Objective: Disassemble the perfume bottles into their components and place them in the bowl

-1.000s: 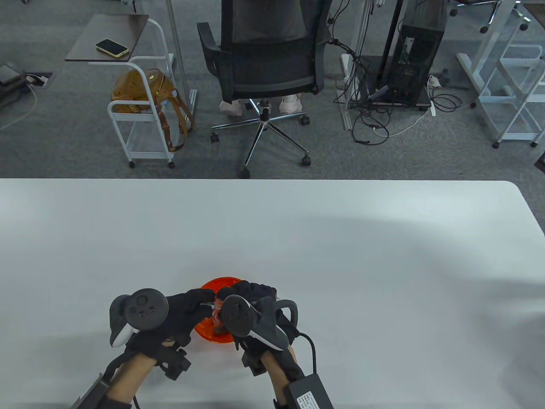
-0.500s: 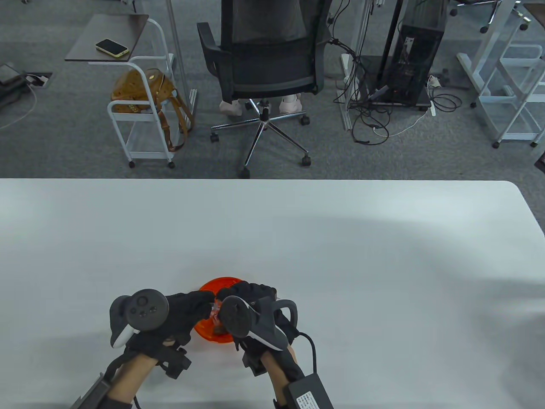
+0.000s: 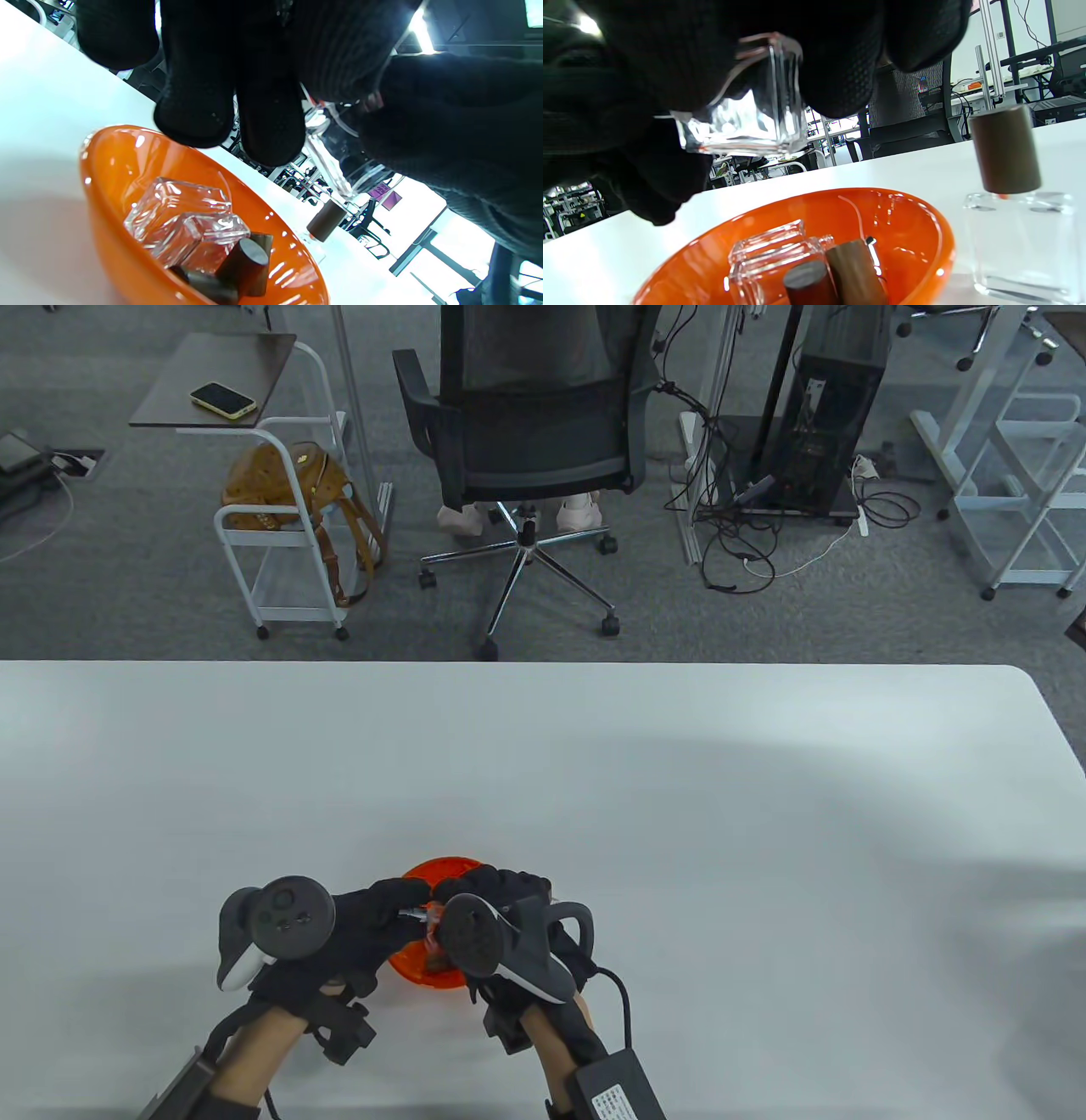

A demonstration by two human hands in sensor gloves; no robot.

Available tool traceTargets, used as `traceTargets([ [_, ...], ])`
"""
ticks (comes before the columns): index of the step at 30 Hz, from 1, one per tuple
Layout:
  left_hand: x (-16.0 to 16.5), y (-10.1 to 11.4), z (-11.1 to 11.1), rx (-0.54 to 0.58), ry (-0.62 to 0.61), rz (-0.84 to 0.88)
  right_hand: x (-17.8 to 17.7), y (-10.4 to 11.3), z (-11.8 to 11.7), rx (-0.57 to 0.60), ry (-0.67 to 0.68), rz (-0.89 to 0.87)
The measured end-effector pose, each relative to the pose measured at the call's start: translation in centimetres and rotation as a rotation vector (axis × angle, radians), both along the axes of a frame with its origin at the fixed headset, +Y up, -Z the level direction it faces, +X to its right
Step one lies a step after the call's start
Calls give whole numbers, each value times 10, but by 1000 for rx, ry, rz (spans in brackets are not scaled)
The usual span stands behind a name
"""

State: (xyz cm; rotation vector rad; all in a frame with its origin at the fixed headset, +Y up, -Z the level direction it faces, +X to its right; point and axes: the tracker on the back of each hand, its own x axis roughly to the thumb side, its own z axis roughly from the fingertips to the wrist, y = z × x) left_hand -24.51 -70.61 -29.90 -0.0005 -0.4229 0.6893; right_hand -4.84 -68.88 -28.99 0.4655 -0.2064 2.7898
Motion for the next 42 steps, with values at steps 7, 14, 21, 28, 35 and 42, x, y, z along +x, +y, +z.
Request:
traceTargets([
  [7, -1, -1, 1, -15, 17, -26, -4, -3, 1, 1, 11, 39],
  [14, 2, -1, 2, 19, 45, -38, 0, 1, 1, 8, 2, 26],
  [21, -3, -2, -1, -54, -22, 9, -1, 1, 1, 2, 5, 6],
  [28, -4, -3, -2, -7, 21, 18, 1, 3, 1, 0, 7, 1],
  [35, -1, -3, -2, -47, -32, 25, 1, 5, 2, 5, 5, -9],
  [42, -3, -3, -3, -66, -30, 40, 0, 3, 1, 1, 9, 2],
])
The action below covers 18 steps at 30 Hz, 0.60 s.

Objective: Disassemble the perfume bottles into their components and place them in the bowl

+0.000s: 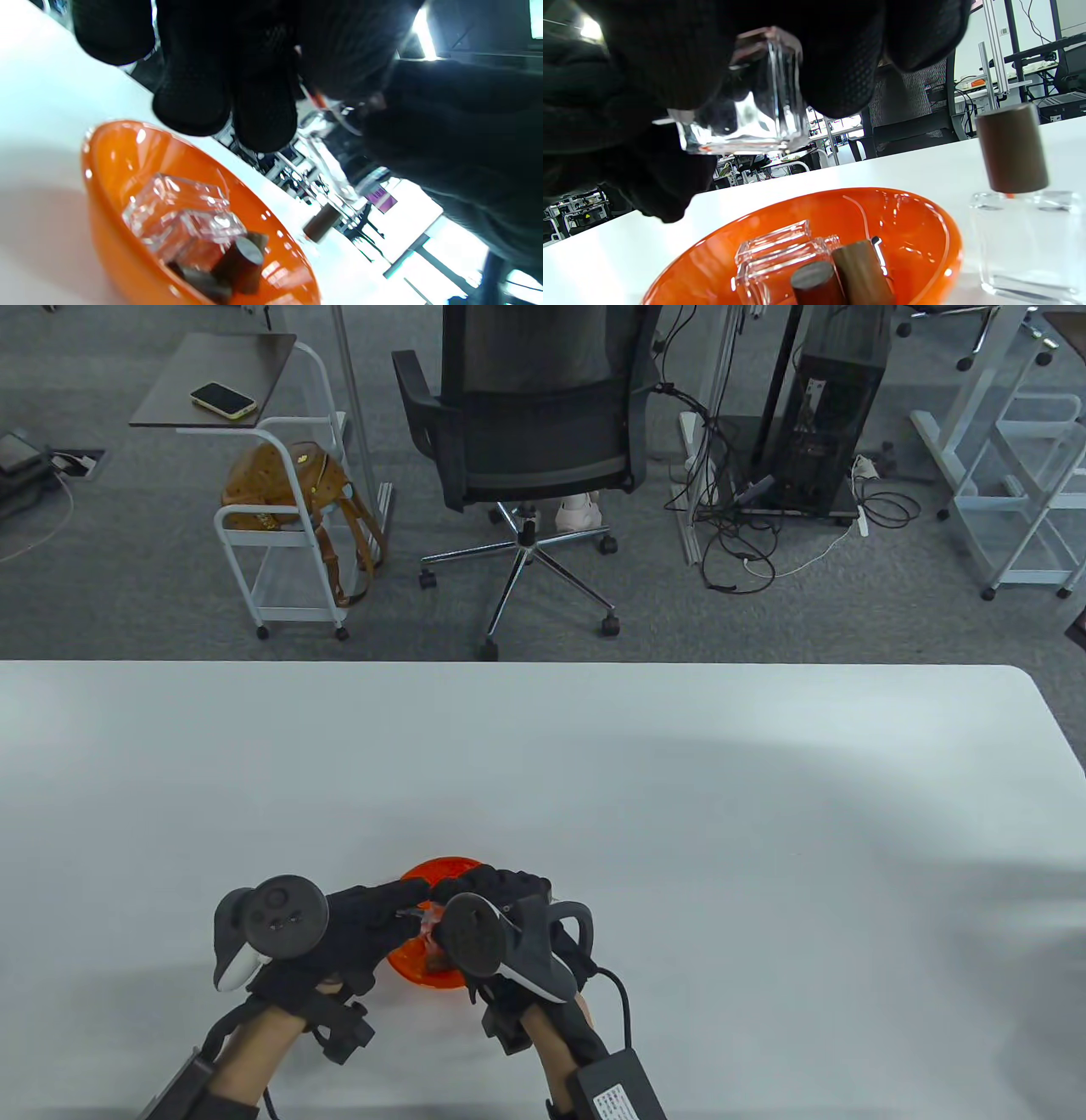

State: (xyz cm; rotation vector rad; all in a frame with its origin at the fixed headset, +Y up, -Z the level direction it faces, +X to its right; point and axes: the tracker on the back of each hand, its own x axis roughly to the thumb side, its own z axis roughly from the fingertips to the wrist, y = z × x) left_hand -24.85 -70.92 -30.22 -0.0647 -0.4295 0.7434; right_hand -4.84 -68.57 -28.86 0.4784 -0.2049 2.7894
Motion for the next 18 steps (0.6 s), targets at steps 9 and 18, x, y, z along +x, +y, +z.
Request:
traceTargets([
  [9, -1, 0, 2, 31, 43, -3, 1, 0, 0, 2, -1, -2],
  [18, -1, -1, 1, 33, 58, -12, -1, 0, 0, 4, 4, 13],
])
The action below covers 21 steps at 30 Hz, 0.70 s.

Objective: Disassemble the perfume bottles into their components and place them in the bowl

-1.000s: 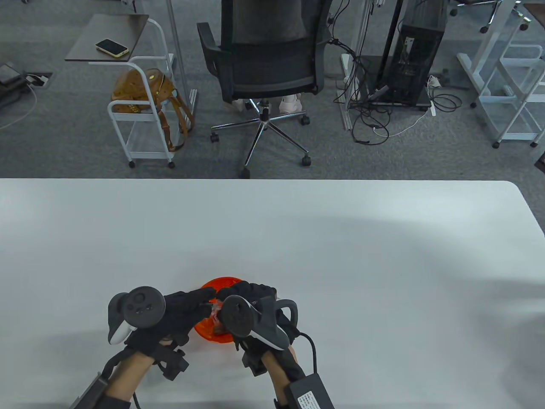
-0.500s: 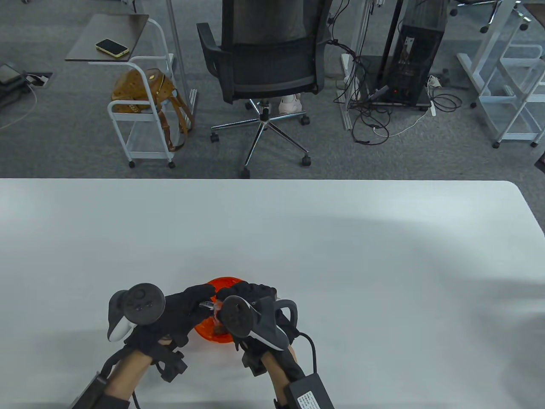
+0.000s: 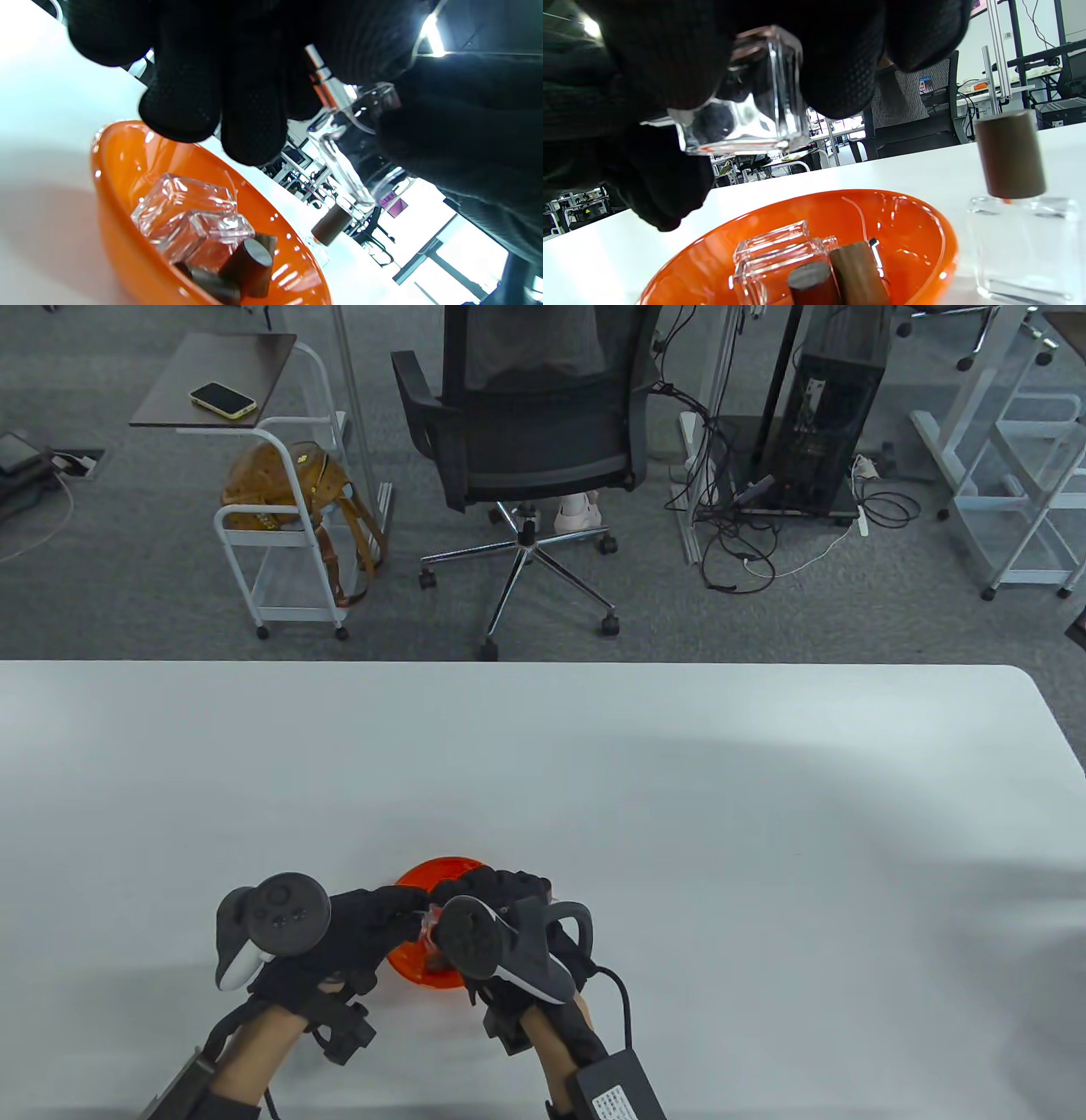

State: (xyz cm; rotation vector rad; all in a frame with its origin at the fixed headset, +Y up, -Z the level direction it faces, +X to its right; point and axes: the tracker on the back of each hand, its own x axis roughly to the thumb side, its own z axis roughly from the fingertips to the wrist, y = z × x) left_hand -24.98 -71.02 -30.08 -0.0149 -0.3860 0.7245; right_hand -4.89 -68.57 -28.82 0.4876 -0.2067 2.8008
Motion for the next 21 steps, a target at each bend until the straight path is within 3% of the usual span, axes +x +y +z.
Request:
traceTargets([
  [3, 1, -1, -2, -63, -73, 29, 1, -1, -1, 1, -8, 10],
  [9, 2, 1, 1, -9, -5, -11, 0, 0, 0, -5, 2, -3],
  [13, 3, 0, -1, -76, -58, 12, 0, 0, 0, 2, -4, 13],
  [21, 4, 0, -1, -42, -23, 1, 2, 1, 0, -3, -6, 6],
])
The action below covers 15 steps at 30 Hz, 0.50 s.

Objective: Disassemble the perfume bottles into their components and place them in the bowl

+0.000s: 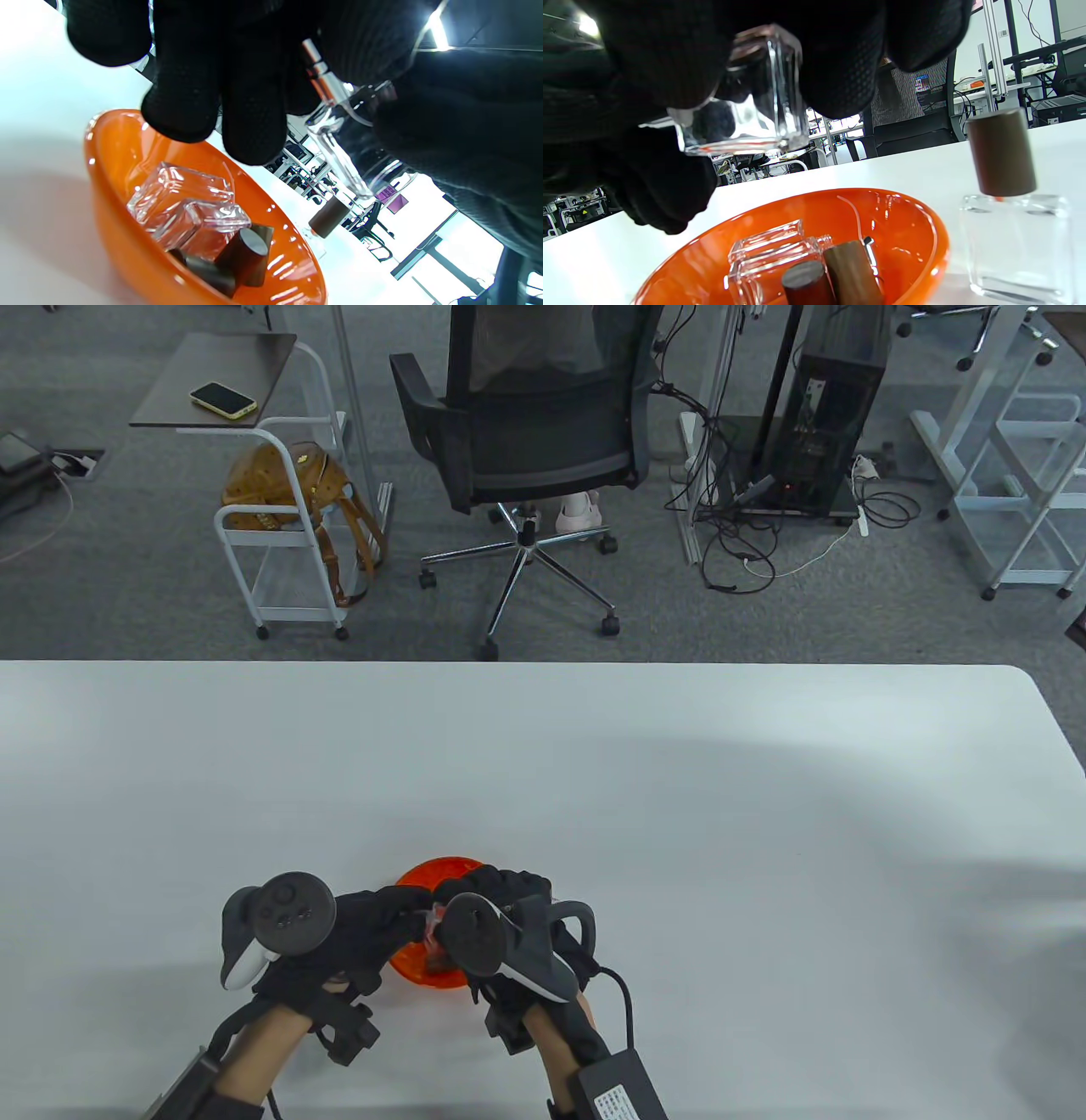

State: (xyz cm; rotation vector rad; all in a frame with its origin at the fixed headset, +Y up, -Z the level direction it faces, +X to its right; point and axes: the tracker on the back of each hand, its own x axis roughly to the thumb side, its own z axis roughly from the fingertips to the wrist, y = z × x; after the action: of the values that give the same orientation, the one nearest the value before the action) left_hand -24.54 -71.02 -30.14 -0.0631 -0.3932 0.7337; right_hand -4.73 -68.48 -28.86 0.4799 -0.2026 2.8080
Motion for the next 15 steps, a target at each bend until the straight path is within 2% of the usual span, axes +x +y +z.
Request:
traceTargets([
  [2, 0, 0, 0, -30, -37, 4, -1, 0, 0, 2, -2, 9],
  [10, -5, 5, -2, -16, 31, 48, 4, 7, 0, 0, 6, -28],
  [15, 4, 5, -1, -12, 76, -39, 1, 9, 3, 53, 10, 57],
])
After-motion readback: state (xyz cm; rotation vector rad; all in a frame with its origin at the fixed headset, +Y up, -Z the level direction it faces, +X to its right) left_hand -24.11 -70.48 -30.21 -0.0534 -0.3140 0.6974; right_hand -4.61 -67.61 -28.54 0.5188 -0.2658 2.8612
